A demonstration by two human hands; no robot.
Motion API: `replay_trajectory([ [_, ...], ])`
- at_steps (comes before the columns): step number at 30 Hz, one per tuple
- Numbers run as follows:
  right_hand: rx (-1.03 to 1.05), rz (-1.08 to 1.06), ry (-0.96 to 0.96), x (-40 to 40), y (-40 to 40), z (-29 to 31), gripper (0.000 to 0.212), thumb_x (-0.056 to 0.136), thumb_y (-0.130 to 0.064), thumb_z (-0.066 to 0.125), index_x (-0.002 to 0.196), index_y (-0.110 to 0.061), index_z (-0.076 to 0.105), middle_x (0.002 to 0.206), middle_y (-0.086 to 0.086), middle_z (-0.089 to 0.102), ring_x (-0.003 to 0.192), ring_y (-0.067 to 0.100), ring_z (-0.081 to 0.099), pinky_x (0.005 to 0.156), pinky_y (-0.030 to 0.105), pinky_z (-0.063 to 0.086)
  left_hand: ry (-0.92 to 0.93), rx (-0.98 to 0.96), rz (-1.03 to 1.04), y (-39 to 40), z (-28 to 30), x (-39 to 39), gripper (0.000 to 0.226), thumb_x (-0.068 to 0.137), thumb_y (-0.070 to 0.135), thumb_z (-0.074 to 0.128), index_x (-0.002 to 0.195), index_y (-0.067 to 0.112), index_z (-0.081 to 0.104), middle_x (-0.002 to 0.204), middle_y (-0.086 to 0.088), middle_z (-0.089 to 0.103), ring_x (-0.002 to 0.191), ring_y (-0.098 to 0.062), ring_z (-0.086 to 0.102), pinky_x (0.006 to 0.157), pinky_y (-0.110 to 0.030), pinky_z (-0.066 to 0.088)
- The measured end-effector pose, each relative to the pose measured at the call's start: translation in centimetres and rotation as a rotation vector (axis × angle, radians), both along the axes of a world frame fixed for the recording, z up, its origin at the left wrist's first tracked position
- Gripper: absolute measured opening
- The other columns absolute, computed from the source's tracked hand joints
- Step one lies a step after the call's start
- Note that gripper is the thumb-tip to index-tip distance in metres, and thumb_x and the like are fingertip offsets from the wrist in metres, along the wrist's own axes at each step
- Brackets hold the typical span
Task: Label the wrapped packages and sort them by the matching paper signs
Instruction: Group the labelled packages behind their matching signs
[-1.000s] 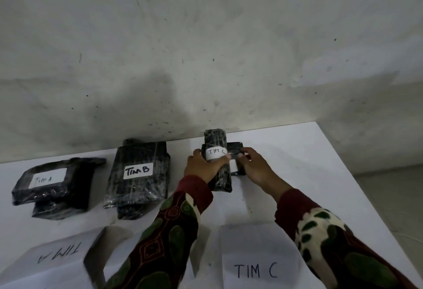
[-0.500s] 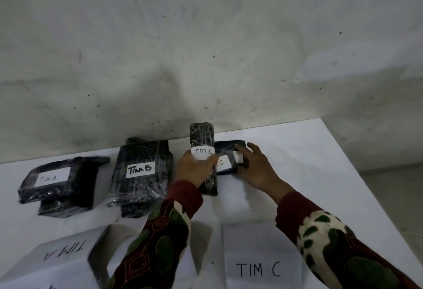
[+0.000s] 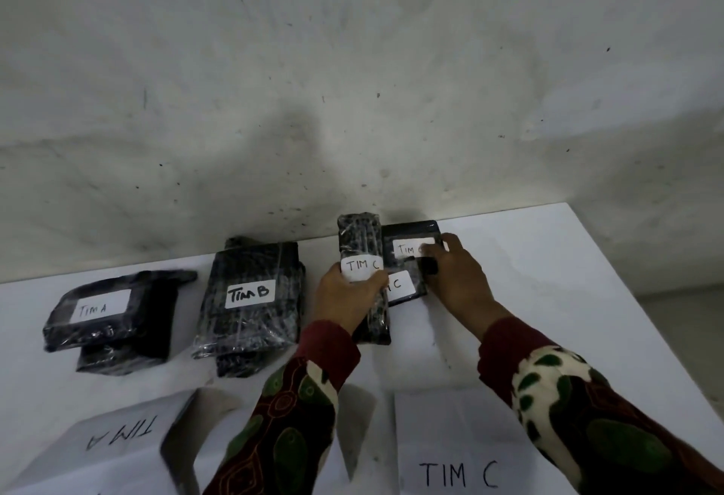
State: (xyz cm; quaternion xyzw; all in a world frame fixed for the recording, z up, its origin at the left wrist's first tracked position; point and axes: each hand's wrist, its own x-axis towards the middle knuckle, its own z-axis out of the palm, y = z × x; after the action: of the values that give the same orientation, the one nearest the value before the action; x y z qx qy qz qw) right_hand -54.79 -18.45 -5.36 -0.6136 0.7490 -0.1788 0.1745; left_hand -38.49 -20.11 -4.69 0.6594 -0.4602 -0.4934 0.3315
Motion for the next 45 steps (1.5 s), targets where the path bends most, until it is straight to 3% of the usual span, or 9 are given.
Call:
replay_trajectory([
  [6,0.003,-0.019,0.061,-0.6,-2.4,-0.3,0.043,0.084,-0.013,0.06,0.127,-0.012,0.052,0.136,0.013,0.039,0.114,0.033,0.049,0.091,0.036,0.043,0.005,-0.016,0.023,-0.2,-0.5,-0.6,0.024,0.065,0.02,0.076,0.086,0.017,0.065,0.09,0.0,0.07,0.085,-0.017,0.066,0.081,-0.036,0.056],
  [14,0.035,-0.01,0.105,-1.1,-2.3,0.1,0.053,0.084,-0.013,0.057,0.135,-0.018,0.043,0.14,0.012,0.036,0.12,0.032,0.042,0.095,0.037,0.038,0.003,-0.043,-0.03,0.5,0.1,-1.0,0.024,0.067,0.017,0.075,0.086,0.021,0.061,0.081,0.008,0.063,0.071,0.0,0.057,0.054,-0.012,0.043],
  [17,-0.099,-0.176,-0.151,-1.2,-0.4,0.8,0.037,0.085,-0.012,0.054,0.122,-0.012,0.056,0.119,0.012,0.051,0.106,0.028,0.05,0.084,0.031,0.041,0.028,-0.036,-0.04,0.9,0.3,-1.1,0.025,0.067,0.014,0.074,0.088,0.019,0.061,0.086,0.004,0.066,0.076,-0.007,0.061,0.058,-0.015,0.046],
  [21,0.121,-0.146,-0.604,-0.8,2.5,0.7,0.02,0.09,-0.031,0.055,0.09,-0.012,0.063,0.081,-0.002,0.057,0.077,0.015,0.053,0.061,0.021,0.038,0.1,-0.048,-0.12,1.6,0.3,-1.5,0.025,0.068,0.009,0.074,0.078,0.026,0.059,0.084,0.005,0.067,0.074,-0.006,0.061,0.053,-0.012,0.046],
  [26,0.152,-0.22,-0.784,-1.9,3.6,0.4,0.008,0.091,-0.014,0.056,0.09,-0.006,0.058,0.084,0.009,0.06,0.064,0.009,0.051,0.047,0.005,0.038,0.124,-0.08,-0.174,2.7,-0.1,-2.0,0.019,0.074,0.019,0.073,0.083,0.026,0.058,0.087,0.004,0.066,0.078,-0.008,0.063,0.058,-0.011,0.049],
  [31,0.155,-0.268,-0.738,-3.1,3.5,0.1,0.006,0.091,-0.01,0.053,0.086,-0.008,0.054,0.084,0.01,0.059,0.065,0.012,0.051,0.054,0.016,0.039,0.152,-0.05,-0.108,2.5,0.0,-2.0,0.017,0.085,0.021,0.059,0.096,0.01,0.054,0.114,-0.019,0.055,0.103,-0.03,0.057,0.096,-0.045,0.046],
  [36,0.136,-0.305,-0.747,-3.5,2.7,-0.9,0.011,0.091,-0.003,0.051,0.098,0.002,0.059,0.075,0.003,0.055,0.067,0.014,0.047,0.056,0.017,0.038,0.17,-0.065,-0.062,2.0,-0.2,-2.1,0.009,0.088,0.014,0.048,0.081,0.02,0.049,0.104,-0.012,0.056,0.094,-0.022,0.054,0.077,-0.03,0.045],
  [41,0.134,-0.368,-0.725,-3.5,1.6,-1.8,0.015,0.091,0.0,0.049,0.079,-0.008,0.054,0.076,0.007,0.057,0.059,0.007,0.043,0.04,0.002,0.033,0.183,-0.064,-0.087,1.3,-0.8,-2.5,0.009,0.087,0.014,0.054,0.088,0.022,0.051,0.088,0.003,0.058,0.083,-0.014,0.055,0.065,-0.024,0.043],
  [45,0.15,-0.38,-0.543,-4.1,1.2,-2.3,0.013,0.09,-0.005,0.051,0.097,0.001,0.06,0.091,0.009,0.055,0.08,0.019,0.048,0.068,0.021,0.035,0.111,-0.062,-0.135,0.6,-1.4,-2.7,0.028,0.087,0.02,0.059,0.113,0.02,0.048,0.094,0.004,0.058,0.085,-0.015,0.056,0.072,-0.024,0.044],
])
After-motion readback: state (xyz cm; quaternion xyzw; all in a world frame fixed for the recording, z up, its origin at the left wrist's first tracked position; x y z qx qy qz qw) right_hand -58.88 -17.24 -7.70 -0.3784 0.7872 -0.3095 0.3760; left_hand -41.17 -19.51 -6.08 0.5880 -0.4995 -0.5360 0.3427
